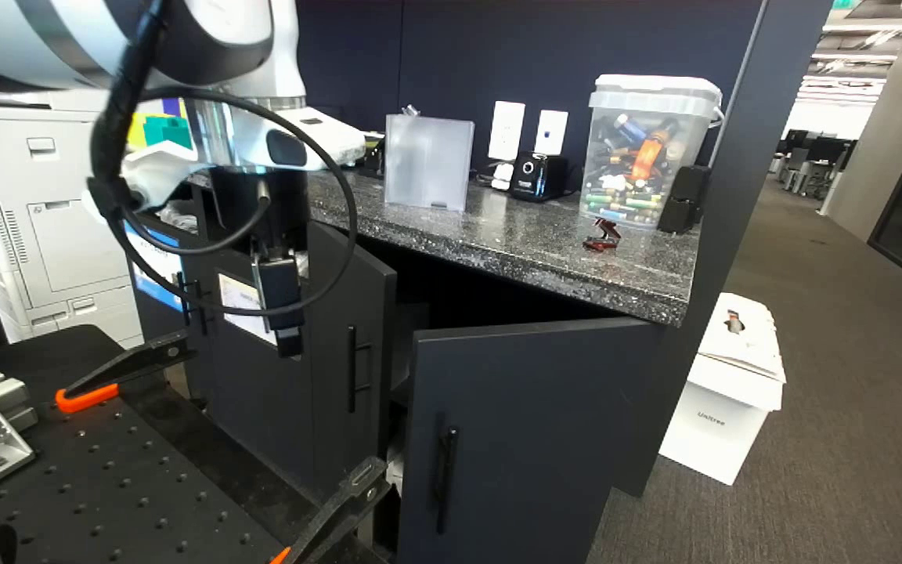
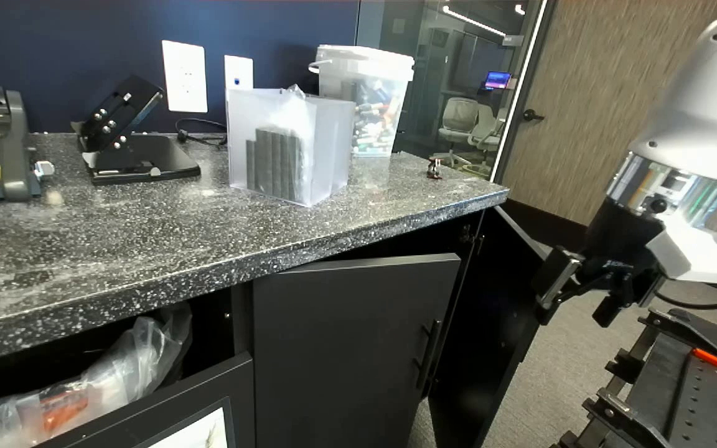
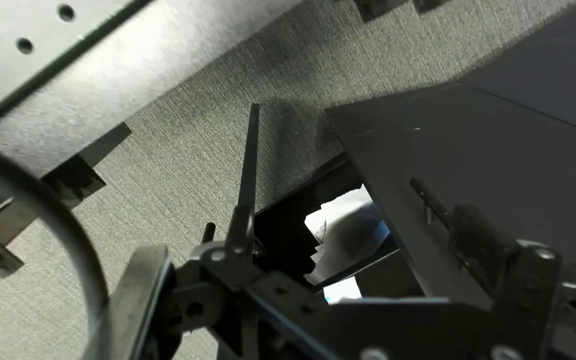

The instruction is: Close the bottom left cabinet drawer

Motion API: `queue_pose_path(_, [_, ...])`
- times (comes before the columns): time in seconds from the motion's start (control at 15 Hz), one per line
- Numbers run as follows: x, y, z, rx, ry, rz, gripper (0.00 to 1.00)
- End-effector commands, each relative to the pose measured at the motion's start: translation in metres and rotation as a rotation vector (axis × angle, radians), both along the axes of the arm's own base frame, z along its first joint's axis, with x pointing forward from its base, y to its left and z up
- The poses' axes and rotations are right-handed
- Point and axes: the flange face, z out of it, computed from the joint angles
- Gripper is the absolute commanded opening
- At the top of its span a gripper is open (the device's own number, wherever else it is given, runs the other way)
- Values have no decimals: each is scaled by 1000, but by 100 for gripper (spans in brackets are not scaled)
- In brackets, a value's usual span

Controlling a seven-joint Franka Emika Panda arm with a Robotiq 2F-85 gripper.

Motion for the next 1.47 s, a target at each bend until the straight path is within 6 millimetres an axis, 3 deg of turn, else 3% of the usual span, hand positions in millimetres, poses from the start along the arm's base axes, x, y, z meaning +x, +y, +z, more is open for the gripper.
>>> queue_pose_path(0.0, [47,11,-25,-24,-77,-37,100])
queue_pose_path(0.33, [102,30,-53,-75,-164,-64,100])
queue_pose_path(0.67, [150,53,-66,-129,-230,-47,100])
queue_pose_path(1.0, [173,65,-65,-217,-326,0,100])
queue_pose_path(1.4, [168,63,-72,-248,-322,-47,100])
